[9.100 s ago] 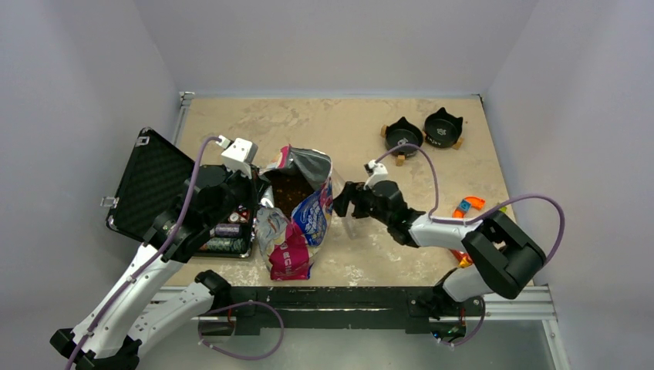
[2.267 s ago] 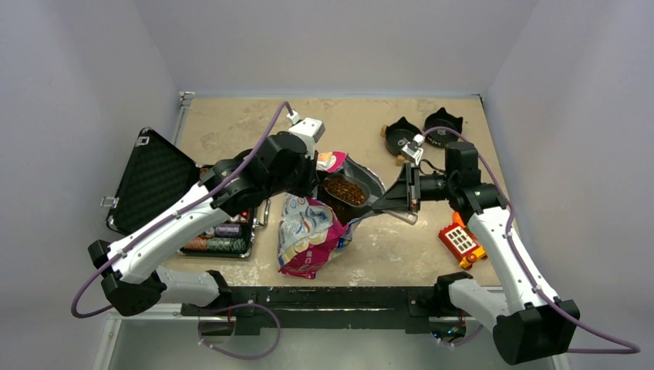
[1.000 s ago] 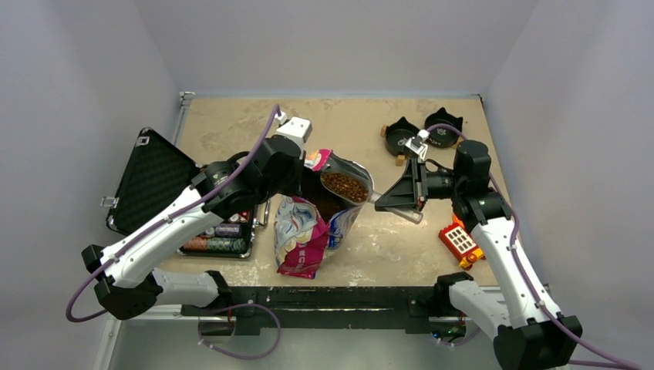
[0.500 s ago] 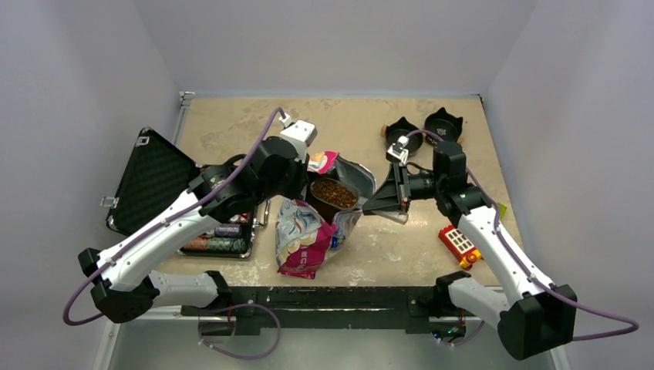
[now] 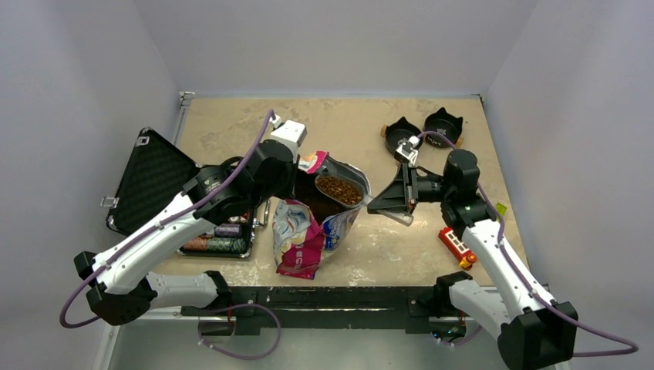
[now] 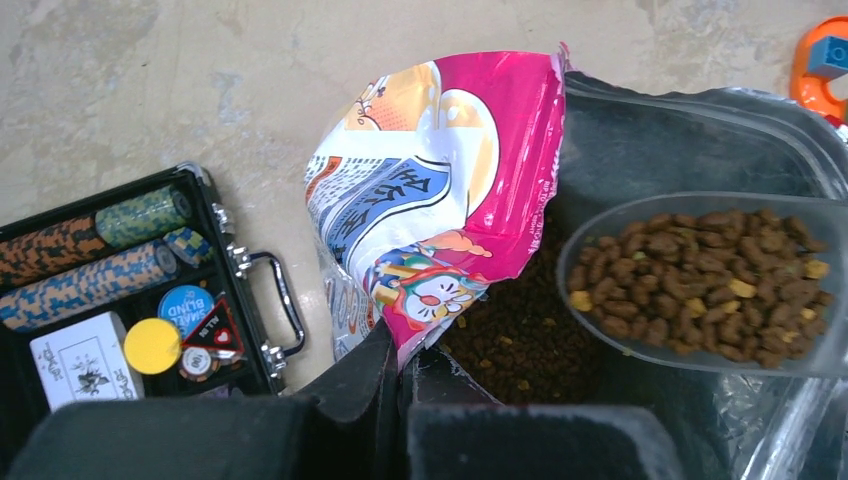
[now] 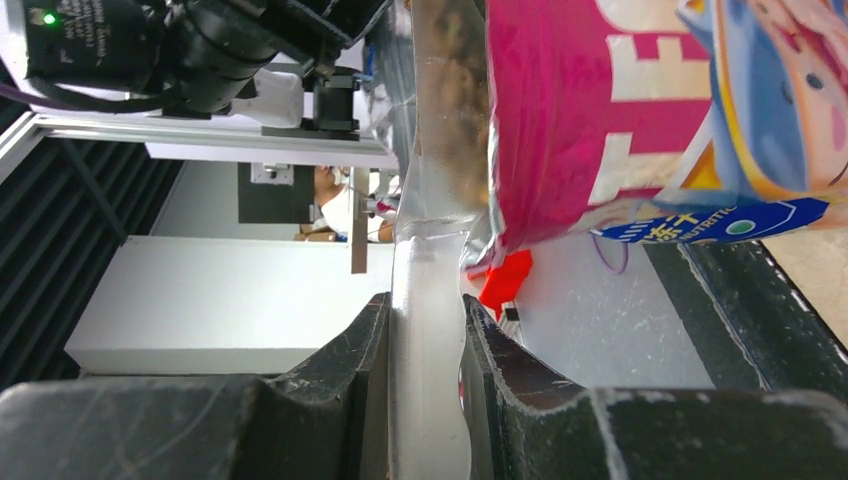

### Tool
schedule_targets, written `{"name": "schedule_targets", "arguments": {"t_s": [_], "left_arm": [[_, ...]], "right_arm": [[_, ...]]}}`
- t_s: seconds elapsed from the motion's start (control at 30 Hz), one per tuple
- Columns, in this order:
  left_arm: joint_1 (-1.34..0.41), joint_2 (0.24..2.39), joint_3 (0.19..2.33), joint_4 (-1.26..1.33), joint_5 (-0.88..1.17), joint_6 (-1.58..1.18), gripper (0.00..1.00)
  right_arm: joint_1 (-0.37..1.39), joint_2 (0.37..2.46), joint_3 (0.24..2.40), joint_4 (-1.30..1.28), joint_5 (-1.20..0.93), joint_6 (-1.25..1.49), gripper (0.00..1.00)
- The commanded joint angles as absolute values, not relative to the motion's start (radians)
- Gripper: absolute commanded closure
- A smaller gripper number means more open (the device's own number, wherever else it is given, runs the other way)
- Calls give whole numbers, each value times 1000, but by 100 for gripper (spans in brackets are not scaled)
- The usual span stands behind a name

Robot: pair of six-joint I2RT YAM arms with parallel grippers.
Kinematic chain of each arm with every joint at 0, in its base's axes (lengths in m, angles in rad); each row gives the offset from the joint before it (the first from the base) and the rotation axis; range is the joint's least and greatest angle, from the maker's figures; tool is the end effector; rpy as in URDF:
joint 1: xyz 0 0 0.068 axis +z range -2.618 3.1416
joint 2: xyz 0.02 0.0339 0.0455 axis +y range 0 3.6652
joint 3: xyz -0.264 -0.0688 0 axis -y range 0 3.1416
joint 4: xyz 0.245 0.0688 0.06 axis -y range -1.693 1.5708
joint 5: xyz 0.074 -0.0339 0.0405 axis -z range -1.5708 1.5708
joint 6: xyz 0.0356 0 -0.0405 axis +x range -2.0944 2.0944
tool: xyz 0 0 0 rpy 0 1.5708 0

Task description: Serve the pet food

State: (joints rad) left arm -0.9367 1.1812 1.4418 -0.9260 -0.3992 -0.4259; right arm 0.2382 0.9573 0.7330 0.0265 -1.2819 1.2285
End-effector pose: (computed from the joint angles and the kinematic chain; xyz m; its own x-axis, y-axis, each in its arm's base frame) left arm 0.1445 -0.1731 0.4129 -0.5649 0.1256 -0.8155 0.3599 0.9269 -0.1065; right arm 0.1889 0.0810 0.3168 -0.9878 0.0363 -0.1517 -0.1492 0.0622 0.9868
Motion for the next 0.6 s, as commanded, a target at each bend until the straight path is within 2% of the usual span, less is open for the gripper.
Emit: {"name": "schedule_targets", "arguments": {"t_s": [0.0,0.3,0.57], "left_arm": [[-945,1101,1545,-811,-547,-430,100],[-945,1087,1512,-817,-565,-437,100],[-945,1070,1491,-820,-514,-425,100]], "right_arm": [[226,892,720,185,-1330,1358,100],[170,873,792,275,-1333,1512,100],[69,1045,997,301,-1290,1522,100]]}}
